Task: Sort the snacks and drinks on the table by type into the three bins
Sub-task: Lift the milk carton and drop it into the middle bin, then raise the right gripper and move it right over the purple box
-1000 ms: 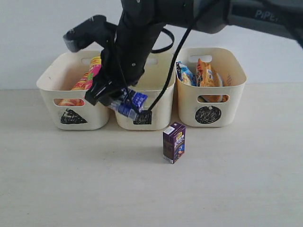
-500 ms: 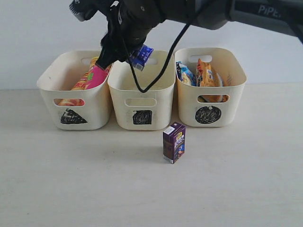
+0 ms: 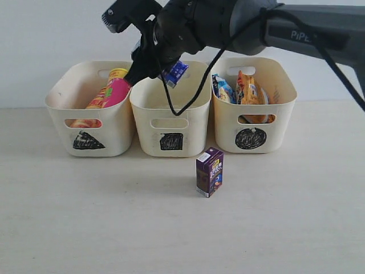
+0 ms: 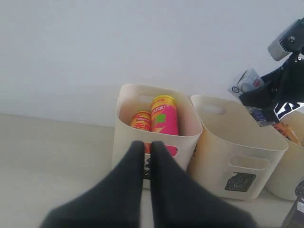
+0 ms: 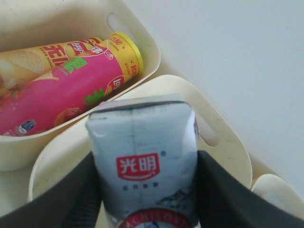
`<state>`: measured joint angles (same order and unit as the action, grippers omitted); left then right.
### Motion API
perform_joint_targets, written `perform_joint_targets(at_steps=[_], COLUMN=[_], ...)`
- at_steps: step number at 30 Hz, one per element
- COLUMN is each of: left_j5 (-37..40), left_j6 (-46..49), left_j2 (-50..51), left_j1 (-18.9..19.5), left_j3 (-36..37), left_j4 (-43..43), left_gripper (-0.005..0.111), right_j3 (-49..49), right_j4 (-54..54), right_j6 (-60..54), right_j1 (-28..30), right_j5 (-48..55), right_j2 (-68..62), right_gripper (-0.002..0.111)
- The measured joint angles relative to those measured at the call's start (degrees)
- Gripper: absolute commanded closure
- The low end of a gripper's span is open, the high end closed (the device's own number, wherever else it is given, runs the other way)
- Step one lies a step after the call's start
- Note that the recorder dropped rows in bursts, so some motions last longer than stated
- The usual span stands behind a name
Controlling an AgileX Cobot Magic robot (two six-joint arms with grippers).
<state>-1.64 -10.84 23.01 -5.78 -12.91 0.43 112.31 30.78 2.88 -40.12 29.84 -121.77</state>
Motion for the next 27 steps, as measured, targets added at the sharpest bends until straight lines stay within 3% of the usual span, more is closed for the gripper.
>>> perform_joint_targets(at_steps=[3,5,9,11,17,19,20,25,27], left_j5=[0.0,0.0,0.0,0.0,0.0,0.0,0.0,0.0,0.0], left_j6=[0.0,0.0,0.0,0.0,0.0,0.0,0.0,0.0,0.0], left_j2=[0.0,0.0,0.0,0.0,0.0,0.0,0.0,0.0,0.0], left_j1=[0.0,0.0,0.0,0.0,0.0,0.0,0.0,0.0,0.0], left_j3=[0.0,0.0,0.0,0.0,0.0,0.0,0.0,0.0,0.0], left_j4=[0.0,0.0,0.0,0.0,0.0,0.0,0.0,0.0,0.0], left_gripper=[0.102,0.102,0.102,0.102,0.102,0.102,0.102,0.102,0.102], right_j3=[0.0,0.0,0.0,0.0,0.0,0.0,0.0,0.0,0.0], right_j4=[0.3,0.4,0.5,0.7,1.0,0.8,0.6,-0.8,-1.9], right_j6=[1.3,2.1,3.0,3.4,4.9,5.3,5.3,7.3,7.9], right_j1=[0.1,0.3,0.6,0.7,0.7,0.7,0.7,0.7,0.7], right_j5=[-0.2,-0.2,-0.2,-0.4,-1.3,-0.4,0.1,4.1,5.7], right_j2=[-0.2,-0.3,-0.6,-0.6,-0.6,-0.6,-0.5,1.1,2.6], right_gripper=[0.1,0.085,0.038,0.028,0.036,0.047,0.061,0.108,0.108])
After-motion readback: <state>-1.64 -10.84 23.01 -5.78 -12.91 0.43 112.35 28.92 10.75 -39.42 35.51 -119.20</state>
